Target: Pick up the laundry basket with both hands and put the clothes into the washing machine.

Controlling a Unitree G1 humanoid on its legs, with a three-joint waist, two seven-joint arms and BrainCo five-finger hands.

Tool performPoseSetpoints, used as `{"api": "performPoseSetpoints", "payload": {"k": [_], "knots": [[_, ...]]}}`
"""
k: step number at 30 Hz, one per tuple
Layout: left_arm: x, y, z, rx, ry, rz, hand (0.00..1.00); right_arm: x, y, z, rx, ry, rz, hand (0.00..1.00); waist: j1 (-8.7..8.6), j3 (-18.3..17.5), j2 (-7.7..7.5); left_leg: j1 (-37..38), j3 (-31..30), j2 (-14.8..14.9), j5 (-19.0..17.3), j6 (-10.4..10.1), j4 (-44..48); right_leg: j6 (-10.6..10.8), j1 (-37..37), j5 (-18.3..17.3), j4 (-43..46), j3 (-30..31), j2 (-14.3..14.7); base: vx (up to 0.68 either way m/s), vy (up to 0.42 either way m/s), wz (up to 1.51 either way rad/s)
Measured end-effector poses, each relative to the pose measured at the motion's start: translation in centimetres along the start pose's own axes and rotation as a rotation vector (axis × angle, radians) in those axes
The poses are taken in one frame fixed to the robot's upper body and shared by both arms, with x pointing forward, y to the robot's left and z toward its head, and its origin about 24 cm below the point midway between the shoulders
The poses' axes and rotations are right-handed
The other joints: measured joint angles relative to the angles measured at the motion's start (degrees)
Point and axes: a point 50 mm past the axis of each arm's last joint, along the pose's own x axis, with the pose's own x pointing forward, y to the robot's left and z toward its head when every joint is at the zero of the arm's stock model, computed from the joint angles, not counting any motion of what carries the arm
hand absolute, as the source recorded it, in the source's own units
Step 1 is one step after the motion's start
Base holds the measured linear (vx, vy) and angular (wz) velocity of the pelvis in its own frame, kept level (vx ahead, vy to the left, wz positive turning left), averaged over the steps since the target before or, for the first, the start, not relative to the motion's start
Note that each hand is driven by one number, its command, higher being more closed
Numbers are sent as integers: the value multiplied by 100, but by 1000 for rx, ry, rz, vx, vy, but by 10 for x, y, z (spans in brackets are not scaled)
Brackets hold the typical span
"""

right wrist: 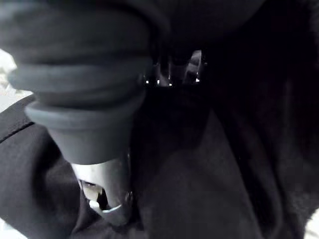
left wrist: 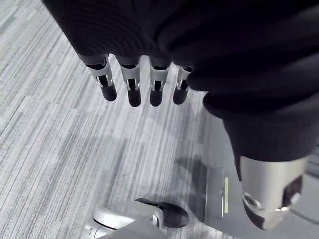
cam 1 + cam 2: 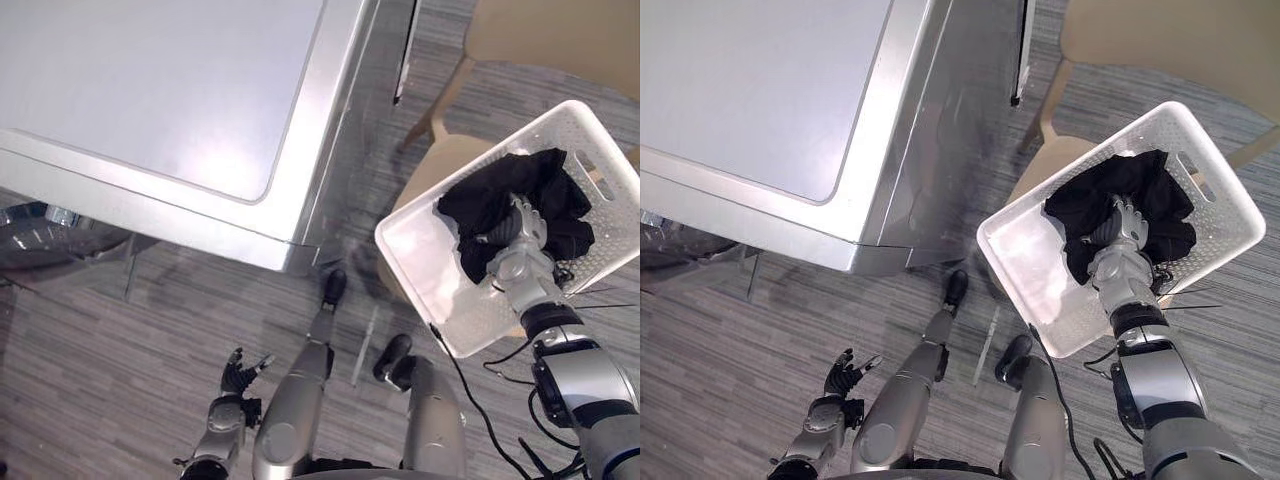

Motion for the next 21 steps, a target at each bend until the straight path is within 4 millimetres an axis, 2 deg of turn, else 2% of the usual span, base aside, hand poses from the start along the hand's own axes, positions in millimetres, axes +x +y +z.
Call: {"api": "performPoseSetpoints", "payload": {"k": [7,12,17,18,21], "knots": [[3,-8,15,-29,-47,-16,0,4,-5,21,135,-41,3,100,-18,2,-7,13,2,-35,98,43,-57,-4,-4,-15,86,-76,-69,2,-66,5],[2,-22,19,-59,-52,-49,0,-7,-3,36,361,-68,-19,100,-159,48,-91,406,-10,-31,120,45,-111,15,466,-3,-165,-99,-15,-4,-60,0],[2,-19,11,-40,-9,-43,0,-31,-16,35,611,-113,-152,100,-307,0,-188,732,0,106,91,25,-124,44,950,188,-659,-78,251,-42,-36,-13],[3,-16,9,-39,6,-33,0,-39,-16,32,661,-114,-177,100,-316,-37,-249,803,26,154,39,32,-126,57,1033,244,-790,-18,319,-40,-13,-34],[3,-8,-3,-2,62,-18,0,-69,-3,14,735,-71,-188,100,-353,-343,-427,984,135,210,-74,62,-130,94,1279,376,-1131,103,448,-5,-19,-25]]}}
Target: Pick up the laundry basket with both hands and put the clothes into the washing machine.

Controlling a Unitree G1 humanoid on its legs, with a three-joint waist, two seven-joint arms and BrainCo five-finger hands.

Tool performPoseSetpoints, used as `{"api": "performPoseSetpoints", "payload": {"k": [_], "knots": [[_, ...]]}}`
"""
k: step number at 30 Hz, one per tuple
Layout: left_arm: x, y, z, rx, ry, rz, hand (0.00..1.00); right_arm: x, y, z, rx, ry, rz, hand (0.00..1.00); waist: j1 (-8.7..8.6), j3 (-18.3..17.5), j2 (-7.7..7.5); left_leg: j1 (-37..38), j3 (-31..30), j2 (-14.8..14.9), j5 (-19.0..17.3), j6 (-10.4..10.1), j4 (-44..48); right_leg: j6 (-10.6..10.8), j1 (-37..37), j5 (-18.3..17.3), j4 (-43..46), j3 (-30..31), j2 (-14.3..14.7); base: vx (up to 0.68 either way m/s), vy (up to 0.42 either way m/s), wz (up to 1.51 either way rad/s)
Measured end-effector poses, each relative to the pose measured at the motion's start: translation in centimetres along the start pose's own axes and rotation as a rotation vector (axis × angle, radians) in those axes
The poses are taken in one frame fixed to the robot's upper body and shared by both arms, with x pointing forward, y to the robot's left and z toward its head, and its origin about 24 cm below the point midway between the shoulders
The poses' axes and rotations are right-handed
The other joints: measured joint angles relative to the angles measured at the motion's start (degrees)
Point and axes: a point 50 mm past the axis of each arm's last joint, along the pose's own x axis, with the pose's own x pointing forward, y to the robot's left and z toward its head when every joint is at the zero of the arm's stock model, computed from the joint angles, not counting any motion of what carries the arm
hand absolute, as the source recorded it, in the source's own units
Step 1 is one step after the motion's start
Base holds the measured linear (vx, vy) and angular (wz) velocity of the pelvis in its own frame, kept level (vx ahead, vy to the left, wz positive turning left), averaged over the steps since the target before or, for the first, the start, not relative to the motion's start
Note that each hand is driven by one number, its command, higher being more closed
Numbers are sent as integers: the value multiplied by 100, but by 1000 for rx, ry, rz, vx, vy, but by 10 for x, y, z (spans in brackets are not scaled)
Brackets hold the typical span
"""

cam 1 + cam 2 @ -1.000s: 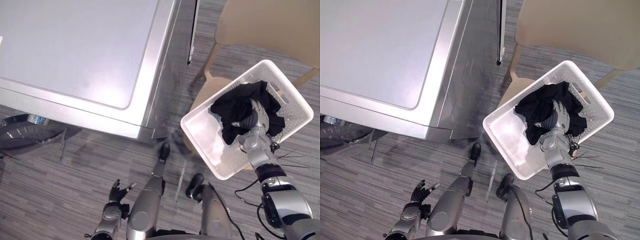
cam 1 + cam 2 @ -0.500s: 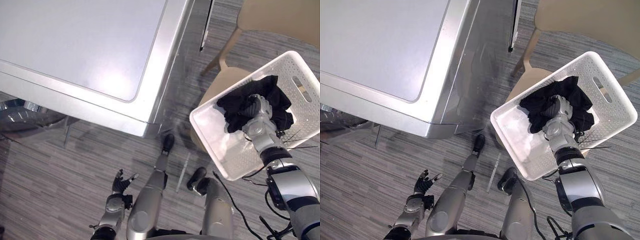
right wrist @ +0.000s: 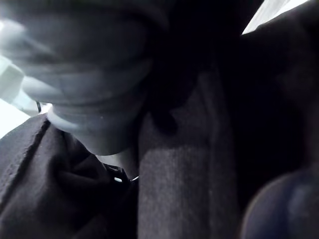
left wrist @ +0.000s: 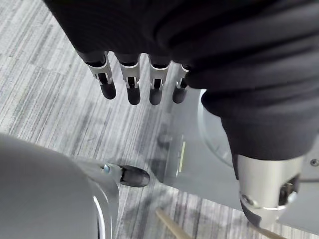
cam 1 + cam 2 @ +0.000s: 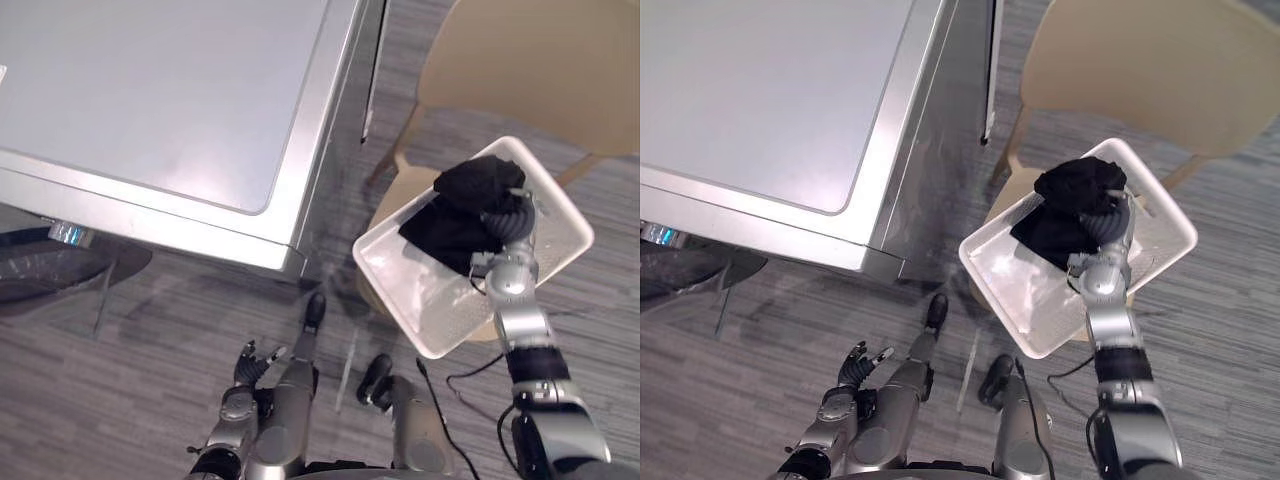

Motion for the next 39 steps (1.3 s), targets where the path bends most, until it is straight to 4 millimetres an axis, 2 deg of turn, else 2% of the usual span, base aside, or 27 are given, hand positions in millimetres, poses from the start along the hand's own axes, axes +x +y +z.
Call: {"api": "performPoseSetpoints", "payload": {"k": [1,3,4,9,11,14,18,21,22,23,25,28,29,30,31,32,33,34,36,37,38,39], "knots": [[-2,3,-8,10,29,5,0,-13,-2,-5,32,14,-5,100,-92,-115,-62,128,31,-7,-37,26,-1,32,168,36,-124,2,13,57,-17,-9],[-5,6,-17,22,55,5,0,-26,-4,-7,67,18,-4,100,-174,-289,-104,258,46,-23,-85,38,-2,69,357,84,-287,9,30,57,-18,-6],[-9,10,-27,28,91,10,0,-35,-8,-5,107,5,-6,100,-267,-465,-101,370,56,-24,-137,55,-3,87,539,163,-493,18,76,47,-24,-10],[-14,17,-43,26,147,34,0,-50,-21,12,246,-76,-6,100,-268,-747,-99,776,167,-10,-274,65,-7,111,1024,273,-888,95,157,13,-41,-13],[-20,23,-56,1,187,59,0,-57,-27,18,293,-118,16,100,-274,-1030,-103,896,179,7,-330,46,-9,108,1224,343,-1113,107,219,9,-57,-8],[-24,30,-65,-52,214,78,0,-58,-28,23,344,-141,40,100,-275,-1119,-94,1083,179,1,-355,34,-10,108,1461,368,-1243,111,237,7,-46,-4],[-42,56,-84,-228,241,212,0,-66,-30,28,398,-156,59,100,-260,-1292,-80,1235,179,17,-377,8,-9,91,1673,415,-1397,105,298,-13,-44,-1],[-58,76,-86,-385,185,337,0,-67,-32,36,444,-193,53,100,-223,-1354,3,1300,178,44,-377,8,-9,84,1781,489,-1486,98,341,-44,-21,-1],[-68,89,-76,-454,101,417,0,-68,-35,40,461,-216,51,100,-163,-1376,45,1396,176,42,-396,29,-10,96,1924,529,-1576,88,362,-49,-10,-2],[-71,95,-71,-475,59,442,0,-68,-36,42,467,-225,47,100,-108,-1397,72,1425,176,44,-417,42,-11,96,1950,530,-1585,93,364,-78,-2,3],[-89,114,-40,-533,-139,533,0,-68,-39,49,495,-261,51,100,41,-1514,154,1496,151,35,-458,19,-30,98,2057,532,-1620,56,370,-71,1,7],[-108,126,-4,-550,-349,578,0,-68,-40,55,519,-294,54,100,79,-1642,239,1506,88,18,-469,20,-45,98,2131,537,-1661,-40,390,-72,-5,18],[-120,130,18,-551,-474,591,0,-66,-38,59,539,-310,64,100,99,-1692,285,1510,54,12,-464,19,-45,96,2155,542,-1661,-74,395,-51,-5,17],[-125,130,27,-551,-521,592,0,-66,-37,61,547,-317,71,100,111,-1698,293,1527,51,13,-463,20,-45,95,2171,545,-1661,-76,396,-45,-13,7],[-134,130,49,-547,-636,572,0,-65,-33,65,567,-331,92,100,165,-1706,291,1576,51,17,-456,24,-44,93,2219,548,-1662,-71,399,-31,-18,-2],[-137,128,59,-548,-685,555,0,-65,-30,67,574,-337,108,100,194,-1725,284,1585,51,19,-451,29,-44,92,2225,548,-1662,-66,400,-27,-23,-3],[-142,124,73,-549,-760,520,0,-64,-26,72,585,-350,125,100,206,-1742,276,1597,49,19,-441,41,-43,92,2238,548,-1662,-66,401,0,0,0],[-149,111,96,-558,-877,419,0,-63,-17,82,613,-381,170,100,199,-1748,272,1633,48,17,-439,42,-36,93,2273,549,-1662,-58,396,0,0,0],[-153,93,118,-558,-975,284,0,-64,-6,94,645,-418,234,100,193,-1757,268,1676,52,11,-439,43,-34,93,2307,549,-1663,-47,390,-2,-27,-4],[-154,76,134,-549,-1026,155,0,-65,5,105,669,-453,294,100,193,-1782,259,1692,56,12,-439,43,-36,93,2315,549,-1662,-31,389,-1,-26,-5],[-153,66,140,-540,-1045,86,0,-67,11,112,682,-473,334,100,188,-1795,253,1698,60,15,-439,43,-34,93,2315,549,-1661,-17,389,0,-31,-12],[-154,46,151,-521,-1073,-52,0,-70,23,127,707,-519,404,100,182,-1807,236,1721,88,25,-438,43,-29,93,2316,549,-1660,25,390,3,-33,-19]]}}
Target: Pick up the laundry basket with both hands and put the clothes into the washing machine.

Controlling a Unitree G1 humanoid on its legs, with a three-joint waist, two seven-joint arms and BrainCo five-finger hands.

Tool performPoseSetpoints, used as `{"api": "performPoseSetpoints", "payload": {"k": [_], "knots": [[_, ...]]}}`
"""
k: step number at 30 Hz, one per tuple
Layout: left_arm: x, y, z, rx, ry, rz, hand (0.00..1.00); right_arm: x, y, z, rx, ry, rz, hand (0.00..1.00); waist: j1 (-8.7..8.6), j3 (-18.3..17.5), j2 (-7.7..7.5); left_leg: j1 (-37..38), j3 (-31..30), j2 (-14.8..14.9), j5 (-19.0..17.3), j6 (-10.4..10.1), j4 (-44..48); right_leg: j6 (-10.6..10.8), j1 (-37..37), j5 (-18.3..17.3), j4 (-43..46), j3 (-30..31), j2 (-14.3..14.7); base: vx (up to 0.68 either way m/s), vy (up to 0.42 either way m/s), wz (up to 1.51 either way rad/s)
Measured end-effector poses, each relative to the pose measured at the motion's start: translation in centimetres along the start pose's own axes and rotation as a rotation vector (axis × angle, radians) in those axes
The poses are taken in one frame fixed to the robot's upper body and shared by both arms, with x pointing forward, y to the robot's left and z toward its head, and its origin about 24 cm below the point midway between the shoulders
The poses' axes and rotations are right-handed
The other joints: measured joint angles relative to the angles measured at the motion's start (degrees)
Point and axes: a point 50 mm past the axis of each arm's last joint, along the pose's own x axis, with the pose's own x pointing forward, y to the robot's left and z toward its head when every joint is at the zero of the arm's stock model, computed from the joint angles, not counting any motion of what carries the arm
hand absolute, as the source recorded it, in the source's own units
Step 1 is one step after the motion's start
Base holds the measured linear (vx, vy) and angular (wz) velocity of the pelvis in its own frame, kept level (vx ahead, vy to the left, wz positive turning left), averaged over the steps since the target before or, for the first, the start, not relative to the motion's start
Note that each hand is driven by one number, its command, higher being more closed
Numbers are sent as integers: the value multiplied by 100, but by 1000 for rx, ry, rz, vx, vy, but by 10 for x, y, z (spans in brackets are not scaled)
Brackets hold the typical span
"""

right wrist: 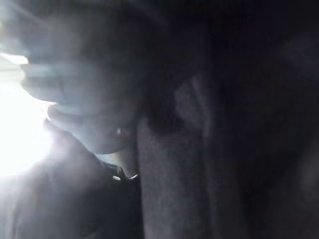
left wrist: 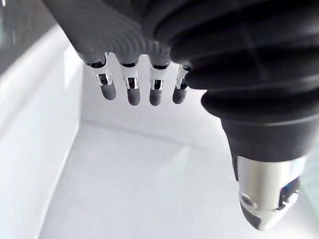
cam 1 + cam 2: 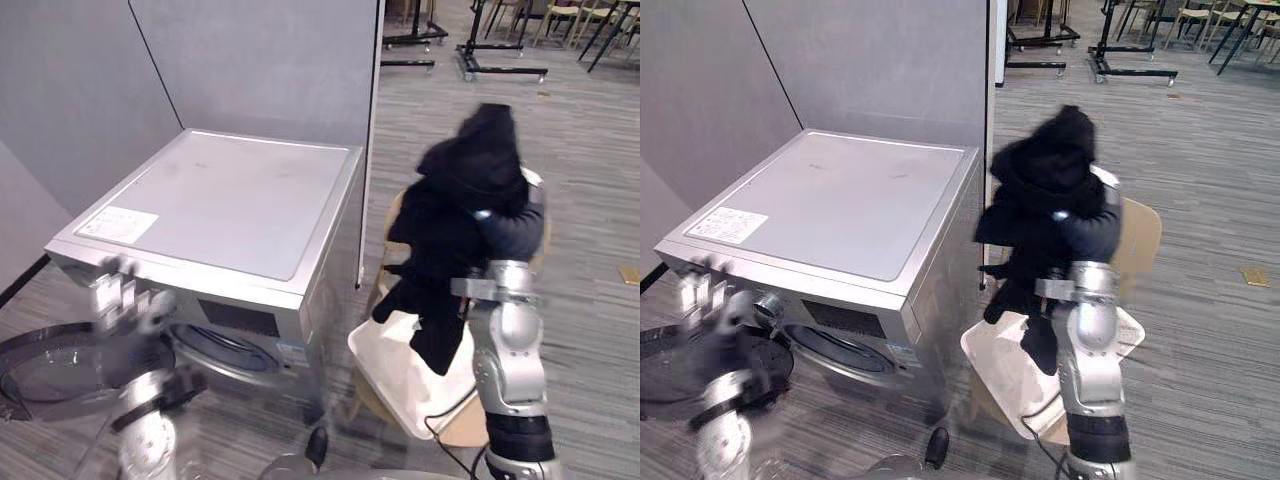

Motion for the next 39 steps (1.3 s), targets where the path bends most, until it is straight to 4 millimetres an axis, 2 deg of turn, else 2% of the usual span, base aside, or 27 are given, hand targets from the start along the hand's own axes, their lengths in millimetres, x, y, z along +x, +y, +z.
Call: {"api": "performPoseSetpoints", "payload": {"k": [1,2,4,6,7,12,13,17,20,29,30,36,39], "knots": [[2,-20,-5,-39,15,-112,0,7,17,2,36,-21,75,100,-13,-18,-25,28,59,16,0,0,1,0,-1,0,1,64,0,3,-33,-26],[4,-33,-10,-61,30,-190,0,11,27,2,57,-32,117,100,-13,-31,-39,49,109,28,-1,-1,2,-1,1,0,2,102,0,-2,-36,-24],[6,-70,-31,-99,100,-404,0,24,57,5,137,-61,235,100,-75,-58,-71,86,170,52,-1,-1,-2,-5,7,3,8,156,6,-16,-38,-16],[5,-89,-47,-98,156,-505,0,30,74,7,185,-72,288,100,-129,-61,-76,123,269,74,-1,-1,-6,-24,-2,15,12,249,9,-34,-24,-22],[5,-100,-54,-87,181,-557,0,31,81,9,220,-76,309,100,-136,-62,-77,139,303,86,-1,-1,-19,-34,-13,26,10,300,10,-42,-18,-23],[12,-132,-61,-2,150,-702,0,38,92,10,311,-61,340,100,-168,-63,-78,182,522,173,-2,-1,-24,-57,-70,128,-32,531,57,-62,-11,-26],[13,-138,-61,14,137,-727,100,39,96,11,333,-62,352,100,-182,-64,-75,182,573,176,-2,-1,-25,-64,-81,166,-73,583,79,-77,4,-27],[22,-148,-59,63,93,-735,100,39,105,14,388,-56,387,100,-313,-97,-77,180,611,190,-1,0,-26,-74,-84,251,-155,654,112,-50,2,-11],[23,-154,-58,74,76,-746,100,39,106,14,401,-53,386,100,-311,-107,-78,176,671,207,-1,1,-26,-65,-98,304,-208,720,122,-30,-3,-11],[23,-153,-58,81,73,-747,100,40,100,10,430,-29,367,100,-312,-119,-83,108,803,234,0,1,-26,-75,-187,403,-306,858,137,-12,-8,-8],[22,-153,-58,81,75,-748,100,40,99,8,428,-24,361,0,-298,-130,-85,93,839,252,0,1,-27,-78,-216,416,-311,890,146,-4,-19,-12],[11,-145,-64,75,124,-745,100,32,86,-3,416,19,296,0,-317,-153,-106,94,902,273,-1,0,-28,-85,-243,426,-317,950,156,-5,-17,-6],[3,-139,-68,65,159,-720,100,28,70,-9,392,39,232,0,-314,-156,-110,94,916,278,-4,1,-28,-82,-248,430,-319,966,159,-8,-10,-3]]}}
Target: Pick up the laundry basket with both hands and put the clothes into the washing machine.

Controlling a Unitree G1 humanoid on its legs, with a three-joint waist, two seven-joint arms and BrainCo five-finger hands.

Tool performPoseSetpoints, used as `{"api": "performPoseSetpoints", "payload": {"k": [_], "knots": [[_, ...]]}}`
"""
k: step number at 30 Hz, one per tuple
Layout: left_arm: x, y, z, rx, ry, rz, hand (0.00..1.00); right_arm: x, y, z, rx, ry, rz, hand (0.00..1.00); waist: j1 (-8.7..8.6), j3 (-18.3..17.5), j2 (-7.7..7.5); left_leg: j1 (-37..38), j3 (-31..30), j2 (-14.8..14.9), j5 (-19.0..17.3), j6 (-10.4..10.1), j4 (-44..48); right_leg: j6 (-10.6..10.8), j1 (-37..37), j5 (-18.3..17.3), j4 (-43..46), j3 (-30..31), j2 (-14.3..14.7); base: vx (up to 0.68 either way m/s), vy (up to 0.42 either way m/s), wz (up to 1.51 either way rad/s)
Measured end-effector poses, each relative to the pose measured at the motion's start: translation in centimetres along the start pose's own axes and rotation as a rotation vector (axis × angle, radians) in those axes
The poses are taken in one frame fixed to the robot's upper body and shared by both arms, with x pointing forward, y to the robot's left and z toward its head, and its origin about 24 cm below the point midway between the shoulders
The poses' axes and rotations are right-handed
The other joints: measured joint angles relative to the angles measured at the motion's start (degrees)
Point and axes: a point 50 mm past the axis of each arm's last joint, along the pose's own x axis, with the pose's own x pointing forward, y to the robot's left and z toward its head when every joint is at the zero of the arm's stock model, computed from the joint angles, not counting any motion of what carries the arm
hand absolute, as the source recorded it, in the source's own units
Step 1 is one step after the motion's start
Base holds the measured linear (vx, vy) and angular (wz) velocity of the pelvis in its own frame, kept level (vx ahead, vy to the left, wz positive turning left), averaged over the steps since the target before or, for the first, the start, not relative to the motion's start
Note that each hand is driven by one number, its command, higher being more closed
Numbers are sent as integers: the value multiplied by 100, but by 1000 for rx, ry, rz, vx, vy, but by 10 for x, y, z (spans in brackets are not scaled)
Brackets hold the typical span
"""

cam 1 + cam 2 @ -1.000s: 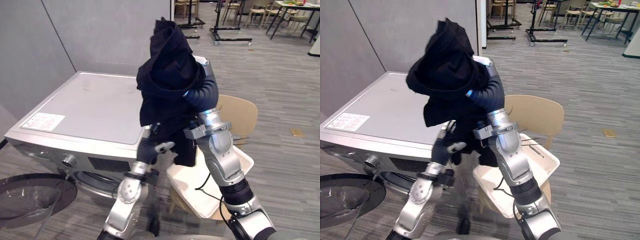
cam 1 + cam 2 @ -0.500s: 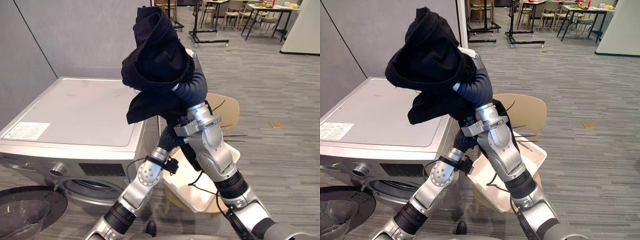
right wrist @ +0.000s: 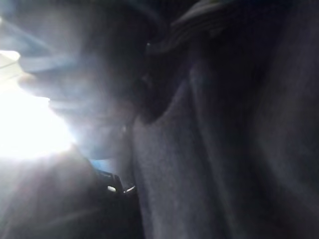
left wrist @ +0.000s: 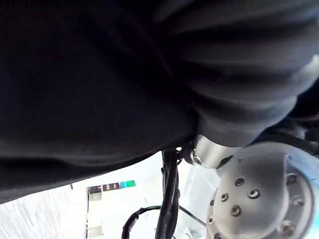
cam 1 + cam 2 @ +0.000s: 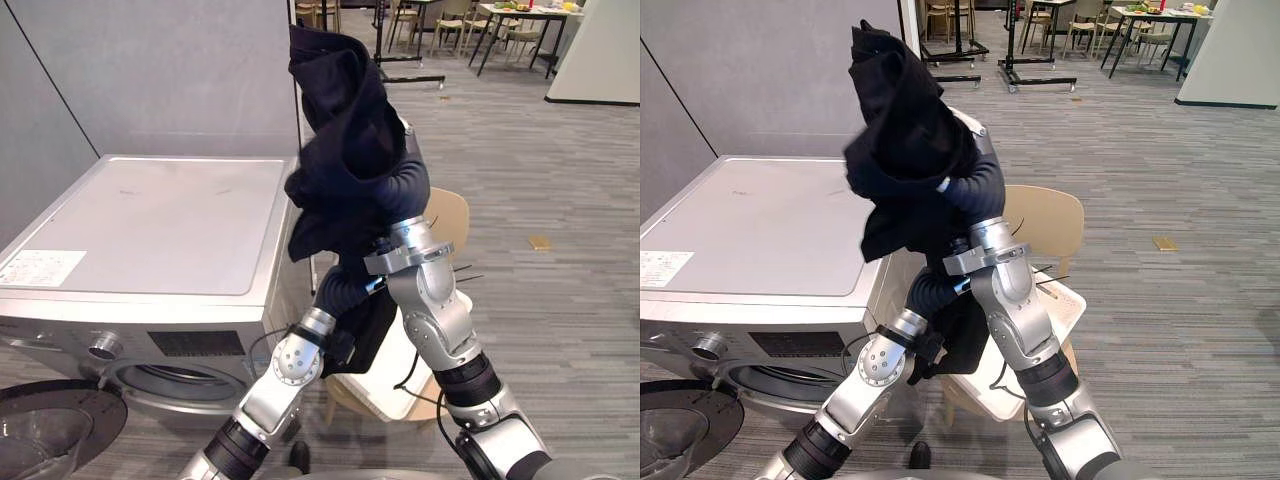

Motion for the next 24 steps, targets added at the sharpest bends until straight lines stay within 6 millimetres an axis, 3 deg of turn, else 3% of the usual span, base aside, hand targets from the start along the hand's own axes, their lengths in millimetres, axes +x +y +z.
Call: {"api": "performPoseSetpoints", "payload": {"k": [5,7,8,10,15,21,24], "knots": [[-13,10,5,-2,-2,58,100,-12,-26,4,-102,4,-93,0,11,-1,-3,-70,88,17,-7,8,0,7,-60,91,-105,71,22,-10,-7,-7],[-16,41,11,0,-31,232,100,-20,-41,16,-175,-17,-125,0,19,-3,-21,-91,132,18,-7,8,0,14,-60,141,-176,88,38,-2,-5,-5],[-21,69,18,25,-58,371,100,-29,-56,31,-256,-39,-160,0,12,-4,-25,-92,135,11,-10,13,0,16,-59,144,-179,89,37,0,0,0],[-31,90,26,78,-81,454,100,-38,-72,48,-334,-70,-201,0,2,-4,-25,-93,136,3,-15,20,0,17,-61,143,-183,90,35,0,0,0],[-49,87,24,78,-48,465,100,-58,-98,75,-494,-122,-314,0,-127,-16,-50,-123,140,-12,-24,30,-2,27,-73,145,-214,74,-6,0,0,1],[-68,86,17,33,0,525,100,-130,-139,89,-706,15,-645,0,-189,-48,-83,-252,135,-16,-30,37,-1,35,-182,155,-258,68,-3,0,0,0],[-78,88,16,12,12,554,100,-176,-160,73,-758,231,-810,0,-301,-60,-98,-268,135,-19,-31,36,-1,35,-195,155,-258,67,-13,0,0,0]]}}
